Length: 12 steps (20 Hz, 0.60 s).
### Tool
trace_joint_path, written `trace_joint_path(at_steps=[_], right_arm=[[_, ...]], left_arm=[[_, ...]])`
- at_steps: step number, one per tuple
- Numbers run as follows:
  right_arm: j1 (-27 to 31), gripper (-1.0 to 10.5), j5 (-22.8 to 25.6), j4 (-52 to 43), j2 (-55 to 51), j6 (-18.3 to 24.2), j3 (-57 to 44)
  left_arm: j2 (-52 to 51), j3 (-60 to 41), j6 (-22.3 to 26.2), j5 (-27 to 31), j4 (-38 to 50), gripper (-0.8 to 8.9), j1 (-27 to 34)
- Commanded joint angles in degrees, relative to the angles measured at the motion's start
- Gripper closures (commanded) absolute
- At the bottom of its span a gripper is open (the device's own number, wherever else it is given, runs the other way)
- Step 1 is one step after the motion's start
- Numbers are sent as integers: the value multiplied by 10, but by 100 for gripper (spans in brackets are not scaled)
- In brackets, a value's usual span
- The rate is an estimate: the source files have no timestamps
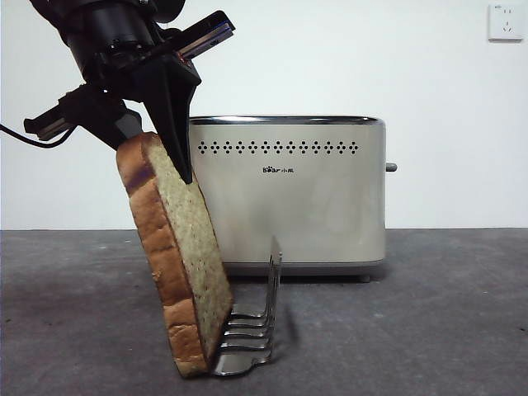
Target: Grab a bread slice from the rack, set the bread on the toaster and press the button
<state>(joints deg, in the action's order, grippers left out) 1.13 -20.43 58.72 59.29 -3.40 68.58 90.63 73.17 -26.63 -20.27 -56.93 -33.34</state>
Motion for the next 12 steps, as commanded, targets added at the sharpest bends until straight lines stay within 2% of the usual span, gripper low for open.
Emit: trace_joint_path(at_steps=[1, 6, 12], right_arm=[[0, 947, -2, -1, 1, 5, 2], [0, 947, -2, -1, 1, 5, 2], [0, 947, -2, 6, 1, 5, 2]], left_arm=[[-11, 1, 3, -2, -3, 734, -1], [-34, 30, 7, -2, -19, 734, 0], [-35, 179, 61, -2, -106, 734, 0]])
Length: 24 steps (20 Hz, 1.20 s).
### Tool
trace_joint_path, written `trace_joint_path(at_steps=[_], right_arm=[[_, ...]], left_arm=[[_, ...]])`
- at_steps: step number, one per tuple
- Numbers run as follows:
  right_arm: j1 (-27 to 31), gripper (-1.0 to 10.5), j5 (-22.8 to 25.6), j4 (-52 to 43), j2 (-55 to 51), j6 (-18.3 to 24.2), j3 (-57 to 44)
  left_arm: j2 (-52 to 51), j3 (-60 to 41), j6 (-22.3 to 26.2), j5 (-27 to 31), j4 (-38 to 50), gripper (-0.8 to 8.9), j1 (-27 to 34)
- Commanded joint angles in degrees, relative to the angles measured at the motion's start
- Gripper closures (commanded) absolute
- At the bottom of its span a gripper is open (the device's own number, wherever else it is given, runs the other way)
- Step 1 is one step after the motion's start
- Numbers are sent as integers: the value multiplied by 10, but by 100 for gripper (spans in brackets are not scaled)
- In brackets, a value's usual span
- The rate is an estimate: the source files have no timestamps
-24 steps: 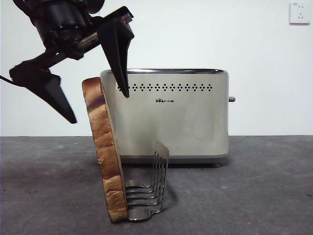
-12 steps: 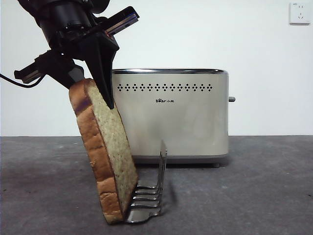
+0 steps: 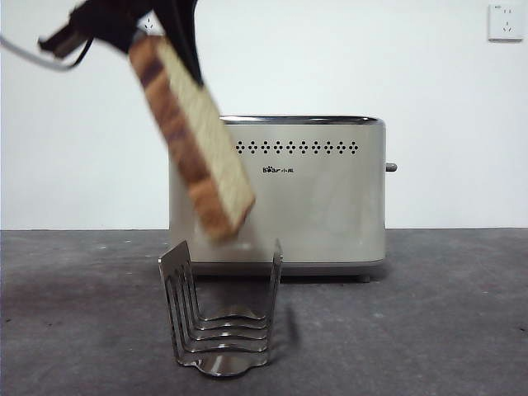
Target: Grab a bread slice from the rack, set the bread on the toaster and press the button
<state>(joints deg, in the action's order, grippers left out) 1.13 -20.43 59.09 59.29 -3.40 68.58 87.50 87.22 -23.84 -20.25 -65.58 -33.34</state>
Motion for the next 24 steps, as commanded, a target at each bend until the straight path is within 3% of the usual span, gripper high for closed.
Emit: trace_joint_path(at_steps=[1, 5, 8, 11, 16, 18, 24], right_arm=[[0, 947, -2, 6, 1, 5, 2], [0, 947, -2, 10, 1, 5, 2], [0, 947, -2, 7, 2, 5, 2], [0, 947, -2, 7, 2, 5, 2], [0, 947, -2, 8, 2, 5, 2], [0, 946, -2, 10, 2, 5, 2], [0, 946, -2, 10, 2, 5, 2]], left_arm=[[-3, 73, 54, -2, -41, 734, 0], [-3, 223, 212, 5, -94, 734, 0], [-3, 305, 389, 100, -85, 733, 0], [-3, 325, 494, 129, -27, 733, 1], [10, 325, 721, 128, 28, 733, 0], [21, 325, 765, 128, 42, 733, -4], [63, 325, 768, 128, 44, 733, -4]])
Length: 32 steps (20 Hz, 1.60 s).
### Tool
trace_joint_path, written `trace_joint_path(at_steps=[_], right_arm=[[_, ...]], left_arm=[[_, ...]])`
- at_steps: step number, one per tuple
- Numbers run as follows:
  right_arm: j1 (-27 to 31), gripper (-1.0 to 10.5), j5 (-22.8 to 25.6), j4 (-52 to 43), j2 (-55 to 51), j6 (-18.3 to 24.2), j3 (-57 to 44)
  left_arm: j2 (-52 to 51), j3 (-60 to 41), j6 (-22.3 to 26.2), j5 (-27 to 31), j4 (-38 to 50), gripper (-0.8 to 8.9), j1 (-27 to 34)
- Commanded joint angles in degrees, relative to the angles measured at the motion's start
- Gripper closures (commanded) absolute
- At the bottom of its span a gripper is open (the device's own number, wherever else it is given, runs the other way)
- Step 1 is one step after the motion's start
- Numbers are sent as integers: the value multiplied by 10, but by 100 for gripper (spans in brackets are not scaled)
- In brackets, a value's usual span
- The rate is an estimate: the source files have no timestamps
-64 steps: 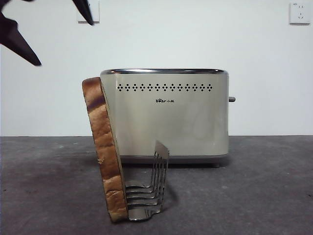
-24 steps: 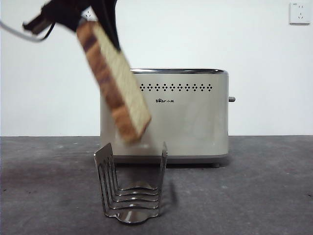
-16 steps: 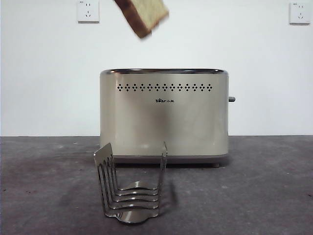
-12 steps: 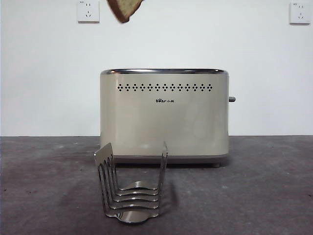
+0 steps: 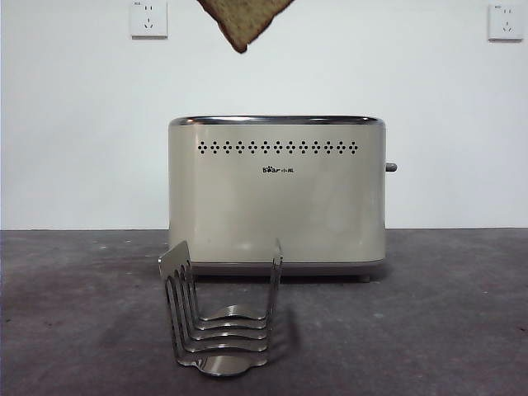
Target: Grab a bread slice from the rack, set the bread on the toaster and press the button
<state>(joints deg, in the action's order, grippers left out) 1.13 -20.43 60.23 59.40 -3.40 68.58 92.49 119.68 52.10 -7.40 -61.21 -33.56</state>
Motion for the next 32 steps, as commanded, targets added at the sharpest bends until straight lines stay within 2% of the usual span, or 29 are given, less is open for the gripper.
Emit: trace_joint_path(at_steps=[1, 6, 16, 22, 24, 32], right_arm=[[0, 946, -2, -1, 1, 5, 2], [0, 946, -2, -1, 1, 5, 2], [0, 946, 5, -4, 1, 7, 2], [0, 946, 5, -6, 1, 7, 2], [0, 946, 5, -6, 1, 7, 2], [0, 946, 5, -6, 1, 7, 2]], left_arm=[[21, 0, 9, -1, -7, 733, -2], [63, 0, 6, -1, -54, 734, -2], [104, 0, 10, 0, -47, 734, -6], [119, 0, 53, 6, -49, 756, -19], [123, 0, 64, 29, -47, 756, -25], [143, 0, 67, 45, -51, 762, -35]])
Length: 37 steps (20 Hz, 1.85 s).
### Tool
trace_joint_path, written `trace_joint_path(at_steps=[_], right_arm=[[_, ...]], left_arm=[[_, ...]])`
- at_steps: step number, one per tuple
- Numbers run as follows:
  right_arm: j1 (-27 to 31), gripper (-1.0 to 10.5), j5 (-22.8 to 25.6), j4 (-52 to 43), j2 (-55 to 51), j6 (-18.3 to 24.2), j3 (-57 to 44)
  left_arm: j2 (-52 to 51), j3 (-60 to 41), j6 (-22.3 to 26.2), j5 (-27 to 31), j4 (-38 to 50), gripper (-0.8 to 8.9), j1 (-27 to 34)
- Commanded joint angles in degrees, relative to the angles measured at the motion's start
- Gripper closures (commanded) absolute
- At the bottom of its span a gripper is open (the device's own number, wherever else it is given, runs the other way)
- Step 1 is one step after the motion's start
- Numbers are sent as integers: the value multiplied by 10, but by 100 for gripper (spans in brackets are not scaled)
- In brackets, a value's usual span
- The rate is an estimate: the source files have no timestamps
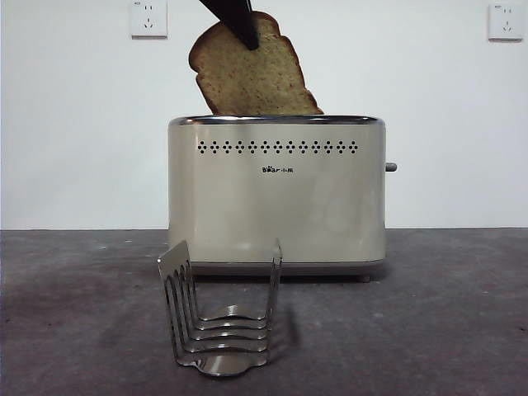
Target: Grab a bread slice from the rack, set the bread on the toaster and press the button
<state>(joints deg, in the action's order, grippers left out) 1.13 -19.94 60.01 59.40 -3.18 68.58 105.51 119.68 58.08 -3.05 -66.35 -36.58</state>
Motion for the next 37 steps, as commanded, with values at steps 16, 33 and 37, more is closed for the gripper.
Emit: trace_joint_path(at_steps=[16, 33, 37], right_arm=[[0, 946, 0, 7, 1, 2, 2], [0, 946, 0, 13, 1, 3, 2], [0, 946, 0, 3, 3, 5, 2]], left_arm=[[75, 0, 24, 48, 48, 785, -27], [76, 3, -47, 52, 92, 489, -42], [71, 43, -122, 61, 76, 491, -49]])
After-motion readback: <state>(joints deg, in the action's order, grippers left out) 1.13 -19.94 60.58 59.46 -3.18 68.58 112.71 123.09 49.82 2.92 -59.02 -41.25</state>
